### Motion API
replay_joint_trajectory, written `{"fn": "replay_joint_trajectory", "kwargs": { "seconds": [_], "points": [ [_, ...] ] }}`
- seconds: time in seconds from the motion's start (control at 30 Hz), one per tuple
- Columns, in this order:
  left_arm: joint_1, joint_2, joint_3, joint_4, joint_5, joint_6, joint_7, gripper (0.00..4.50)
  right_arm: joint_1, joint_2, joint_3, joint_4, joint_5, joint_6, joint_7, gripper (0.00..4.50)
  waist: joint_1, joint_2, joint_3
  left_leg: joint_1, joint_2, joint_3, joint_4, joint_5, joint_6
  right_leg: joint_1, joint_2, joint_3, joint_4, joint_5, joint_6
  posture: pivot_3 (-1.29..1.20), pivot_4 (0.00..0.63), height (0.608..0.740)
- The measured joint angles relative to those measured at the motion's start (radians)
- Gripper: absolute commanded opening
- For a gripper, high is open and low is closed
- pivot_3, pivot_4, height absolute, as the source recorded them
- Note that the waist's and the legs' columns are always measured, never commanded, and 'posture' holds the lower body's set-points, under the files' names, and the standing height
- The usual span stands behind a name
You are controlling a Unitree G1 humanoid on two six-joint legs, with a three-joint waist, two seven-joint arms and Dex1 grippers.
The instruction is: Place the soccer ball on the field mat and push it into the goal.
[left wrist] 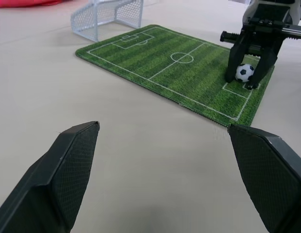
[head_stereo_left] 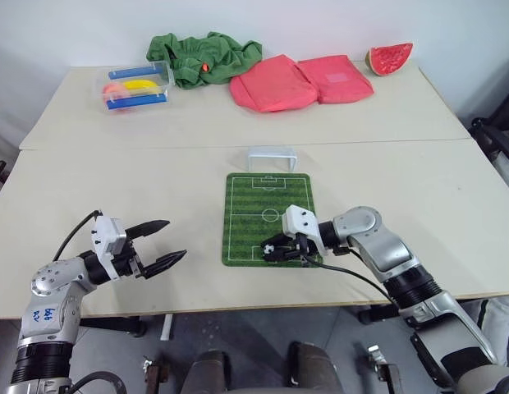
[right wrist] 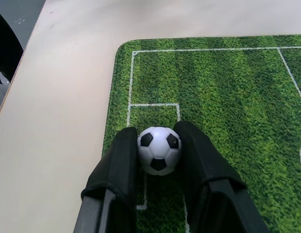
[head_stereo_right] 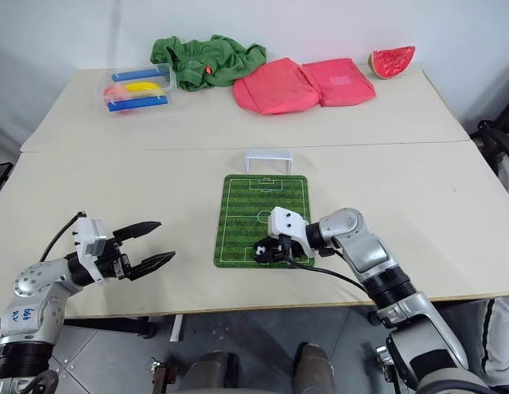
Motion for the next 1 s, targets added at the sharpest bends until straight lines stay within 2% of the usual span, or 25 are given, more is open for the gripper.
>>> {"fn": "replay_joint_trajectory", "kwargs": {
  "seconds": [0.13, 0.2, 0.33, 0.77, 1.0],
  "points": [
    [-0.019, 0.000, 0.000, 0.001, 0.000, 0.000, 0.008, 4.50, 0.000, 0.000, 0.000, 0.001, -0.001, -0.007, 0.001, 0.84, 0.000, 0.000, 0.000, 0.000, 0.000, 0.000, 0.000, 0.000, 0.000, 0.000, 0.000, 0.000, 0.000, 0.000, 0.000, 0.00, 0.150, 0.740],
    [-0.021, 0.000, 0.000, 0.003, 0.000, -0.001, 0.009, 4.50, 0.000, 0.004, 0.000, 0.005, -0.002, -0.011, 0.001, 1.57, 0.000, 0.000, 0.000, 0.000, 0.000, 0.000, 0.000, 0.000, 0.000, 0.000, 0.000, 0.000, 0.000, 0.000, 0.000, 0.00, 0.150, 0.740],
    [-0.026, 0.000, 0.000, 0.004, 0.001, -0.001, 0.013, 4.50, 0.000, 0.009, 0.000, 0.012, -0.003, -0.016, 0.017, 2.72, 0.000, 0.000, 0.000, 0.000, 0.000, 0.000, 0.000, 0.000, 0.000, 0.000, 0.000, 0.000, 0.000, 0.000, 0.000, 0.00, 0.150, 0.740],
    [-0.048, 0.000, 0.000, 0.016, 0.001, -0.001, 0.020, 4.50, -0.006, 0.012, 0.000, -0.011, -0.007, 0.009, 0.027, 2.72, 0.000, 0.000, 0.000, 0.000, 0.000, 0.000, 0.001, 0.000, 0.000, 0.000, 0.000, 0.000, 0.001, 0.000, 0.000, 0.00, 0.150, 0.740],
    [-0.081, -0.001, -0.002, 0.045, 0.003, -0.006, 0.020, 4.50, -0.049, -0.009, -0.030, -0.117, 0.018, 0.057, 0.041, 2.72, 0.000, 0.000, 0.000, 0.000, 0.000, 0.000, 0.000, 0.000, 0.000, 0.000, 0.000, 0.000, 0.001, 0.000, 0.000, 0.00, 0.150, 0.740]
  ]
}}
